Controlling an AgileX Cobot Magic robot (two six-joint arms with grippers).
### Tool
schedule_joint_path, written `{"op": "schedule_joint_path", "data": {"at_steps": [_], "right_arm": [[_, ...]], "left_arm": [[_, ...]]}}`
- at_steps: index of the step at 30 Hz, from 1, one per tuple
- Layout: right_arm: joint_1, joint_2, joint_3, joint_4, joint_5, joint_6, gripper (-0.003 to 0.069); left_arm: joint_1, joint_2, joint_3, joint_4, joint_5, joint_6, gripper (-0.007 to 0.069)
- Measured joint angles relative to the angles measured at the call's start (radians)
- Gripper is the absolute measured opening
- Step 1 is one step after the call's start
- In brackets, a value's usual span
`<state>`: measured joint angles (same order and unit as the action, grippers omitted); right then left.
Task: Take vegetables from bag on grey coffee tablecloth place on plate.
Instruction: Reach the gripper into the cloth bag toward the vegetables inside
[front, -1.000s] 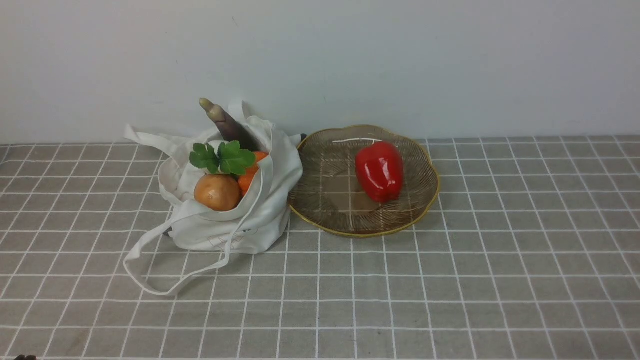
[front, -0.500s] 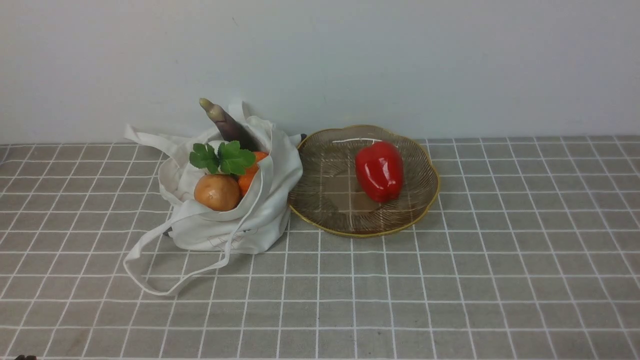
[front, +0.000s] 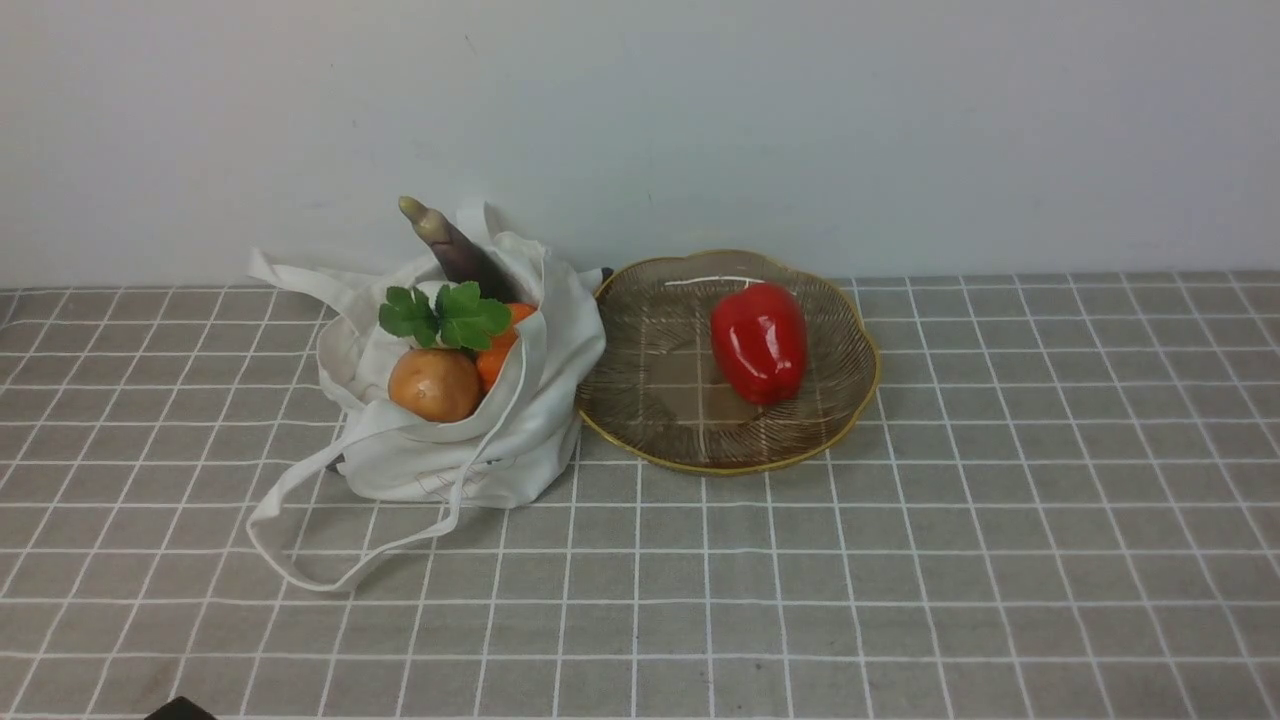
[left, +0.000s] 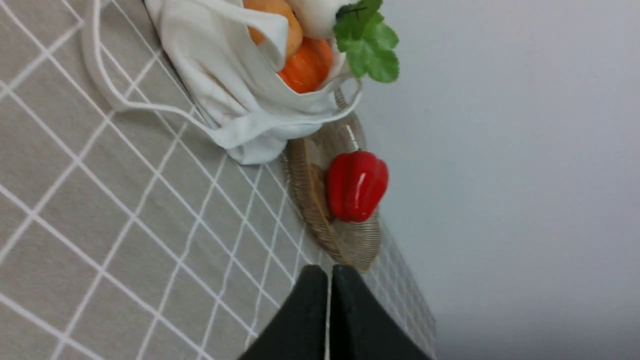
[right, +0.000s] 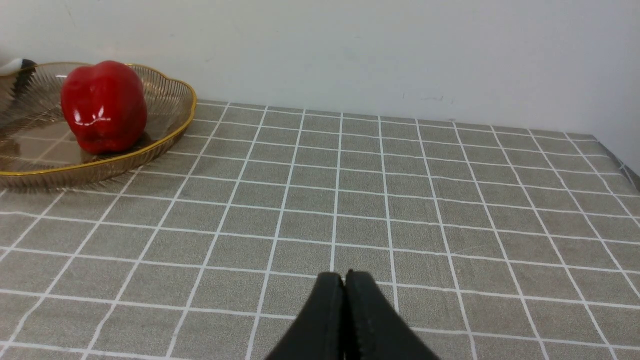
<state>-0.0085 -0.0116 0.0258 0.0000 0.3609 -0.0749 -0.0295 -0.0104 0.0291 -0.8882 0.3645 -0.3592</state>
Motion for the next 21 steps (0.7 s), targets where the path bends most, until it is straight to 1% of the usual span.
{"op": "schedule_joint_path", "data": {"at_steps": [4, 7, 9, 10, 11, 12, 13, 15, 17, 19, 21], "right_arm": [[0.0, 0.0, 0.0, 0.0, 0.0, 0.0, -0.0015], [0.0, 0.0, 0.0, 0.0, 0.0, 0.0, -0.0015], [0.0, 0.0, 0.0, 0.0, 0.0, 0.0, -0.0015], [0.0, 0.0, 0.0, 0.0, 0.0, 0.0, -0.0015], [0.0, 0.0, 0.0, 0.0, 0.0, 0.0, -0.0015], [0.0, 0.0, 0.0, 0.0, 0.0, 0.0, -0.0015], [0.0, 0.0, 0.0, 0.0, 0.0, 0.0, -0.0015], [0.0, 0.0, 0.0, 0.0, 0.0, 0.0, -0.0015], [0.0, 0.0, 0.0, 0.0, 0.0, 0.0, -0.0015], [0.0, 0.0, 0.0, 0.0, 0.0, 0.0, -0.0015], [0.0, 0.0, 0.0, 0.0, 0.0, 0.0, -0.0015]], "left_arm": [[0.0, 0.0, -0.007, -0.046, -0.011, 0.062, -0.0005], [0.0, 0.001, -0.135, -0.058, 0.022, 0.179, -0.0005], [0.0, 0.015, -0.199, -0.054, 0.033, 0.225, -0.0005], [0.0, 0.043, -0.244, -0.047, 0.045, 0.252, -0.0005], [0.0, 0.112, -0.34, -0.016, 0.09, 0.306, -0.0005], [0.0, 0.133, -0.351, -0.011, 0.108, 0.311, -0.0005], [0.0, 0.168, -0.392, 0.011, 0.138, 0.328, -0.0005], [0.0, 0.332, -0.503, 0.1, 0.318, 0.359, -0.0005], [0.0, 0.573, -0.618, 0.247, 0.524, 0.37, -0.0005], [0.0, 0.655, -0.657, 0.305, 0.583, 0.372, -0.0005], [0.0, 0.783, -0.728, 0.403, 0.647, 0.373, -0.0005]]}}
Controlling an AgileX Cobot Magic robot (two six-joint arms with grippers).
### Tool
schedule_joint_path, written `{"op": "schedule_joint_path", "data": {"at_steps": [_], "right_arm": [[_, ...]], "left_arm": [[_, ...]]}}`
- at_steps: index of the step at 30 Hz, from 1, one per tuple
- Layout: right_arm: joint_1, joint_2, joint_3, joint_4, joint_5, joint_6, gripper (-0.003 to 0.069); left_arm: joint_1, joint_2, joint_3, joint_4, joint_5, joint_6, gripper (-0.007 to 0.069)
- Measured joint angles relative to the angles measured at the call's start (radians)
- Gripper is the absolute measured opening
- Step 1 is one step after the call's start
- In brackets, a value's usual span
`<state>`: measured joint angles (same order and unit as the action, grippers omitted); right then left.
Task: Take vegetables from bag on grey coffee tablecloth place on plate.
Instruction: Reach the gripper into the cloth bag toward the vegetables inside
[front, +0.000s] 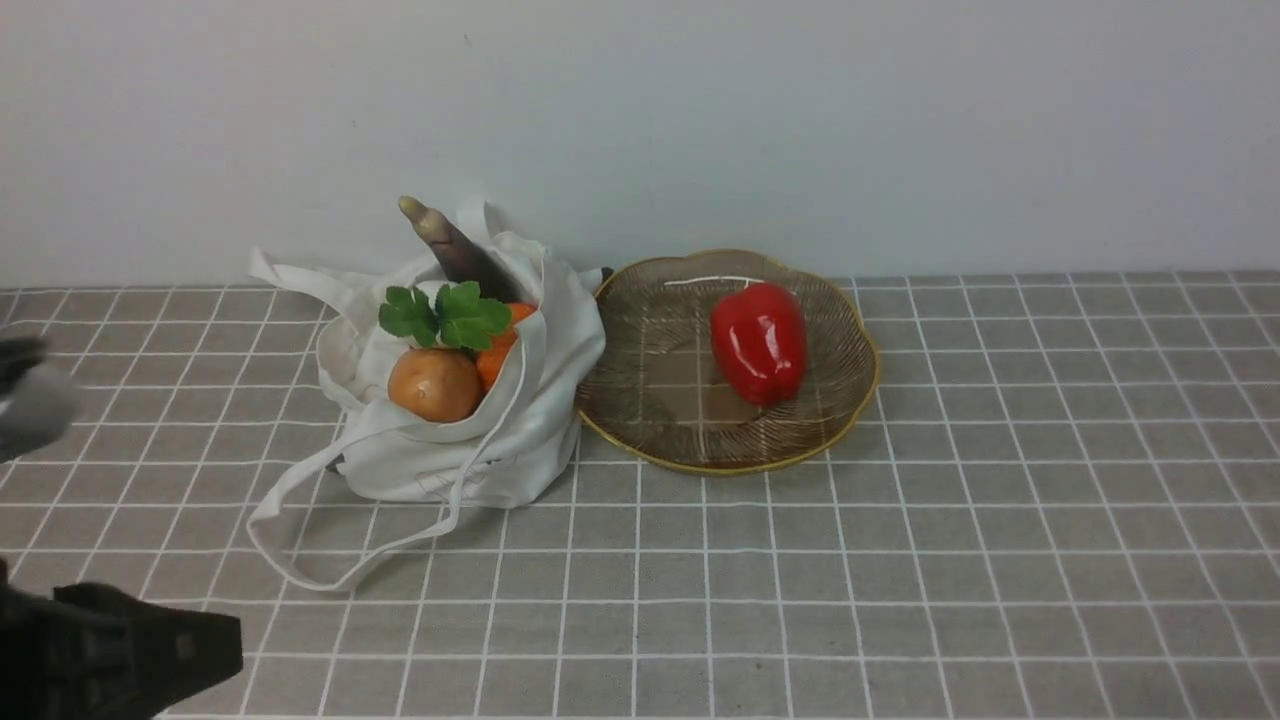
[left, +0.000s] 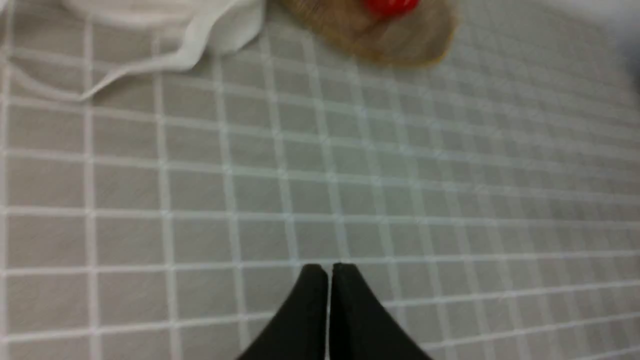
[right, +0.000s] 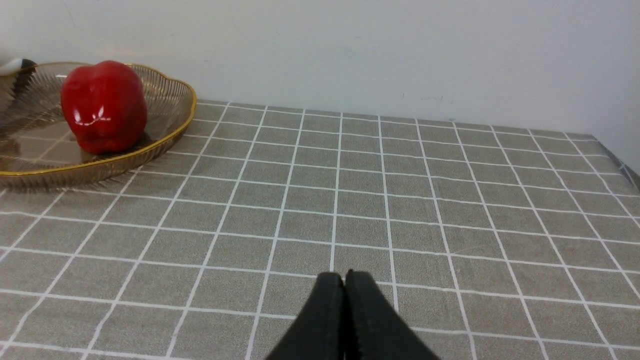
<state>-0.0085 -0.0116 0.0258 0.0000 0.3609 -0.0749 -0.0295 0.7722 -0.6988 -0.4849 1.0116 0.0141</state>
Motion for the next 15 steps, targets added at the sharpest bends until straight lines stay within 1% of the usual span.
{"op": "schedule_joint_path", "data": {"at_steps": [1, 4, 6, 7, 8, 10, 11, 13, 15], "right_arm": [[0.0, 0.0, 0.0, 0.0, 0.0, 0.0, -0.0015], [0.0, 0.0, 0.0, 0.0, 0.0, 0.0, -0.0015], [0.0, 0.0, 0.0, 0.0, 0.0, 0.0, -0.0015], [0.0, 0.0, 0.0, 0.0, 0.0, 0.0, -0.0015], [0.0, 0.0, 0.0, 0.0, 0.0, 0.0, -0.0015], [0.0, 0.0, 0.0, 0.0, 0.0, 0.0, -0.0015], [0.0, 0.0, 0.0, 0.0, 0.0, 0.0, -0.0015], [0.0, 0.0, 0.0, 0.0, 0.0, 0.0, -0.0015], [0.0, 0.0, 0.0, 0.0, 0.0, 0.0, -0.0015]], "left_arm": [[0.0, 0.104, -0.055, 0.062, 0.032, 0.001, -0.0005], [0.0, 0.314, -0.181, 0.129, 0.046, 0.005, -0.0005], [-0.003, 0.441, -0.263, 0.133, 0.056, 0.024, -0.0005], [-0.005, 0.464, -0.281, 0.133, 0.057, 0.03, -0.0005], [-0.02, 0.539, -0.355, 0.13, 0.057, 0.059, -0.0005], [-0.048, 0.619, -0.436, 0.127, 0.057, 0.084, -0.0005], [-0.052, 0.627, -0.445, 0.127, 0.057, 0.085, -0.0005], [-0.103, 0.717, -0.553, 0.135, 0.056, 0.087, -0.0004], [-0.138, 0.781, -0.645, 0.169, 0.058, 0.061, 0.0]]}}
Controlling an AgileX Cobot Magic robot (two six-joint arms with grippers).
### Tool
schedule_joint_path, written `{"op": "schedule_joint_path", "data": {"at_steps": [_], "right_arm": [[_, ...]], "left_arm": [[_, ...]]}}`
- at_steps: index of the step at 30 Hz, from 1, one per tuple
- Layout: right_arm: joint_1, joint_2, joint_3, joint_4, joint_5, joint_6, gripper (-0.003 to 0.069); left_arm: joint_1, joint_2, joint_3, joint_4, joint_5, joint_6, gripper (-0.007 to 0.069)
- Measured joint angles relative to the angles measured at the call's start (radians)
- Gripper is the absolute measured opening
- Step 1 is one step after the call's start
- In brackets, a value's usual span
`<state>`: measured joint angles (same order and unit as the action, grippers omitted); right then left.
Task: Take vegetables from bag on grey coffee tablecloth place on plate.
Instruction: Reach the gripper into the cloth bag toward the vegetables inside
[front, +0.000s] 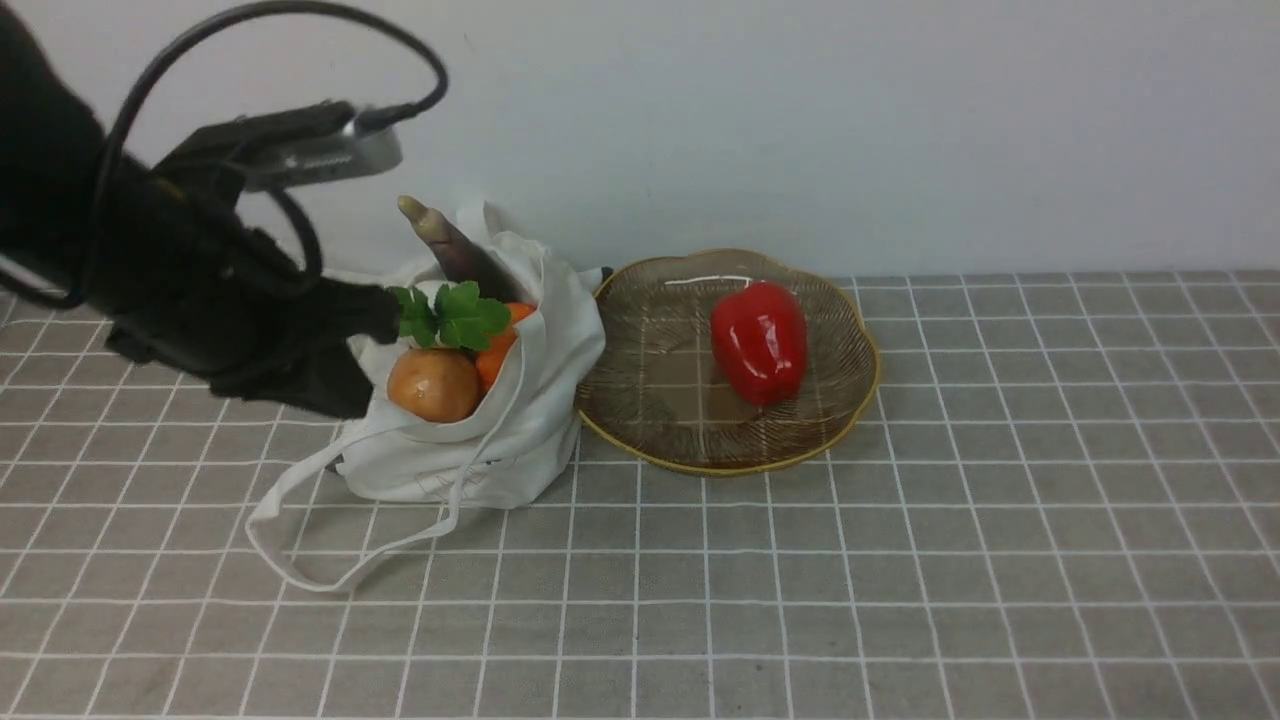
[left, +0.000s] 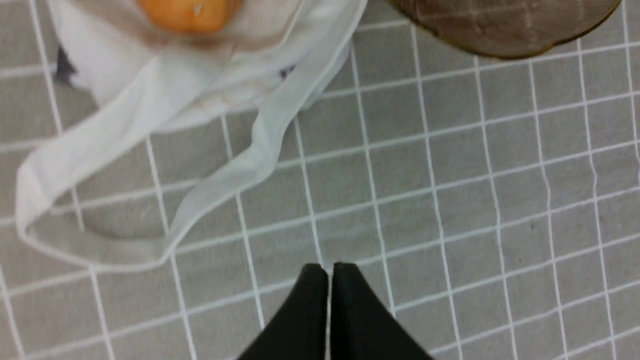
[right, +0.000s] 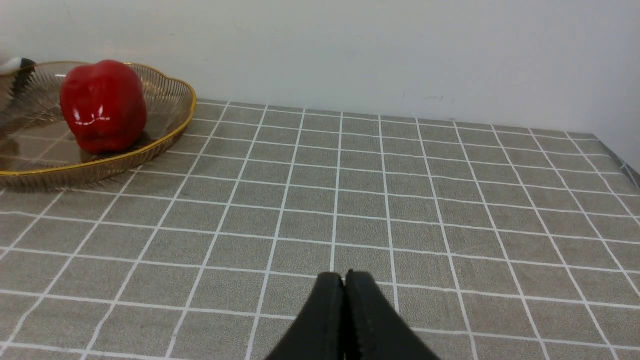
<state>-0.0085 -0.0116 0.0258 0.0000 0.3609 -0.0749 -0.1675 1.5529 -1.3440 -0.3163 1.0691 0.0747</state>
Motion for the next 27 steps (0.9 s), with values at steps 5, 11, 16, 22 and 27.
{"op": "schedule_joint_path", "data": {"at_steps": [5, 11, 16, 22, 27], "right_arm": [[0.0, 0.0, 0.0, 0.0, 0.0, 0.0, -0.0015], [0.0, 0.0, 0.0, 0.0, 0.0, 0.0, -0.0015], [0.0, 0.0, 0.0, 0.0, 0.0, -0.001, -0.0015], [0.0, 0.0, 0.0, 0.0, 0.0, -0.001, -0.0015], [0.0, 0.0, 0.0, 0.0, 0.0, -0.001, -0.0015]], "left_arm": [[-0.055, 0.135, -0.185, 0.148, 0.025, -0.13, 0.005], [-0.083, 0.305, -0.392, 0.307, 0.023, -0.233, 0.0244], [-0.077, 0.416, -0.509, 0.329, 0.018, -0.245, 0.0468], [-0.068, 0.509, -0.552, 0.339, -0.052, -0.296, 0.0668], [-0.068, 0.576, -0.552, 0.376, -0.154, -0.303, 0.0685]]}}
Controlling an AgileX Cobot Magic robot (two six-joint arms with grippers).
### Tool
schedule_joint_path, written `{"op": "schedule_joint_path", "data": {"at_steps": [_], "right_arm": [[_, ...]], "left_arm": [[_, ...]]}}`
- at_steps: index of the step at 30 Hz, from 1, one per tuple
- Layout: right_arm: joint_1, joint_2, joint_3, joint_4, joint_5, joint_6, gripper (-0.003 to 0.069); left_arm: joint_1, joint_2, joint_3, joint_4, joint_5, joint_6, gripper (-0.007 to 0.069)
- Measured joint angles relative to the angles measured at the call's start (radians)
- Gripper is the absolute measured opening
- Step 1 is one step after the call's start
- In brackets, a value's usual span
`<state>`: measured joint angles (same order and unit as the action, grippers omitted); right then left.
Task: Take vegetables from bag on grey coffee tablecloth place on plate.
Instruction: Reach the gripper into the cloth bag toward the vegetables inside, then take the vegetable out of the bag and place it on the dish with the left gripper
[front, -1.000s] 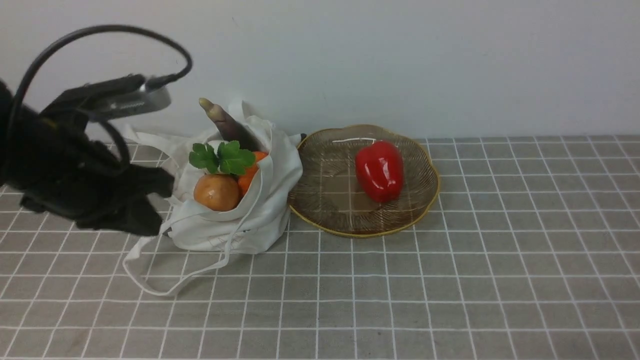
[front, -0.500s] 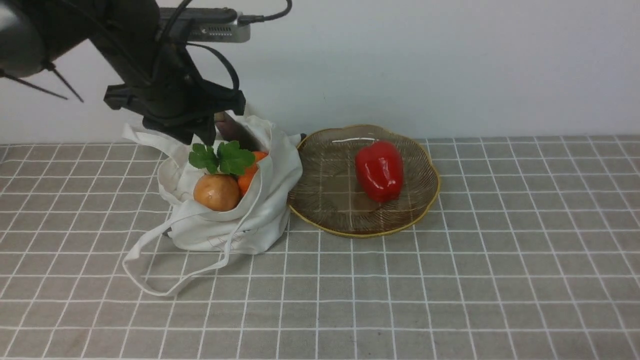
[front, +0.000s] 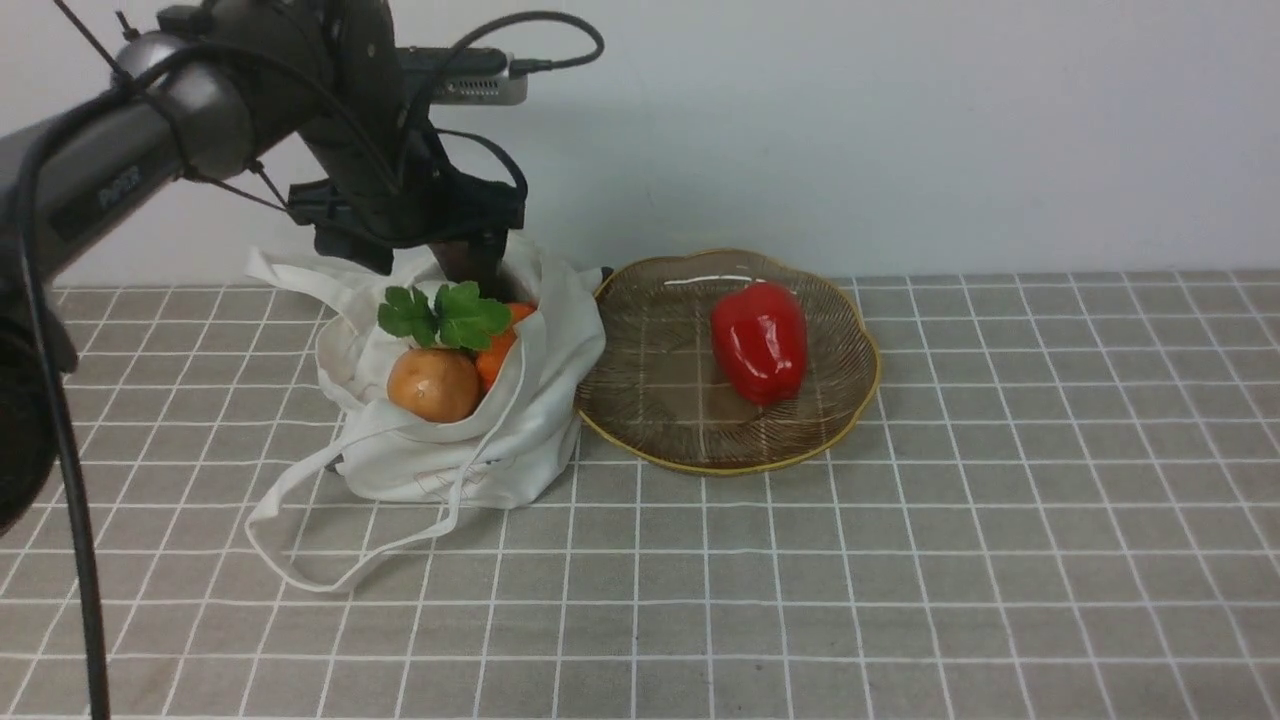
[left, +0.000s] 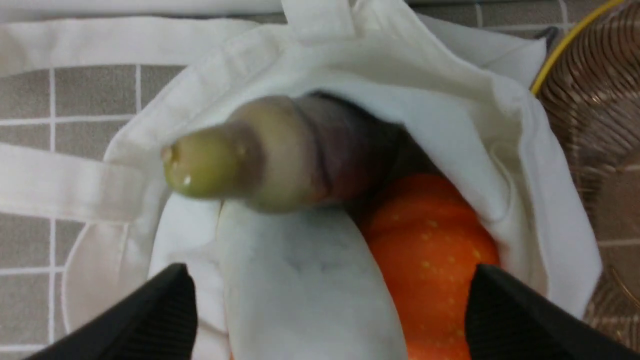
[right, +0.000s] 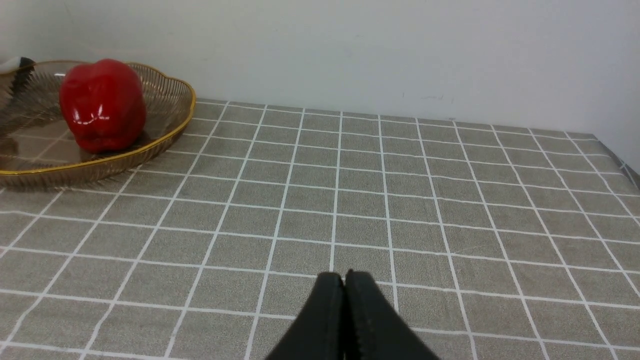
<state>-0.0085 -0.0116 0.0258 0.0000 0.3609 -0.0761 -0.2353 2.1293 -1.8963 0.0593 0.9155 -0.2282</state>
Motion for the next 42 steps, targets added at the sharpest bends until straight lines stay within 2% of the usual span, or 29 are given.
{"op": "schedule_joint_path", "data": {"at_steps": [7, 10, 14, 26, 34, 38, 42], "right_arm": [[0.0, 0.0, 0.0, 0.0, 0.0, 0.0, -0.0015], [0.0, 0.0, 0.0, 0.0, 0.0, 0.0, -0.0015], [0.0, 0.0, 0.0, 0.0, 0.0, 0.0, -0.0015], [0.0, 0.0, 0.0, 0.0, 0.0, -0.001, -0.0015], [0.0, 0.0, 0.0, 0.0, 0.0, -0.001, -0.0015], [0.0, 0.0, 0.0, 0.0, 0.0, -0.001, -0.0015], [0.0, 0.0, 0.0, 0.0, 0.0, -0.001, -0.0015]], "left_arm": [[0.0, 0.056, 0.0, 0.01, -0.01, 0.0, 0.0673], [0.0, 0.06, 0.0, 0.036, -0.004, 0.0, 0.0609], [0.0, 0.061, 0.0, 0.073, 0.007, 0.0, 0.0433], [0.0, 0.031, -0.006, 0.095, 0.141, 0.02, 0.0429], [0.0, -0.187, -0.008, 0.093, 0.24, 0.061, 0.0429], [0.0, -0.262, -0.008, -0.019, 0.26, 0.077, 0.0429], [-0.008, -0.28, -0.009, -0.217, 0.247, 0.137, 0.0429]]}}
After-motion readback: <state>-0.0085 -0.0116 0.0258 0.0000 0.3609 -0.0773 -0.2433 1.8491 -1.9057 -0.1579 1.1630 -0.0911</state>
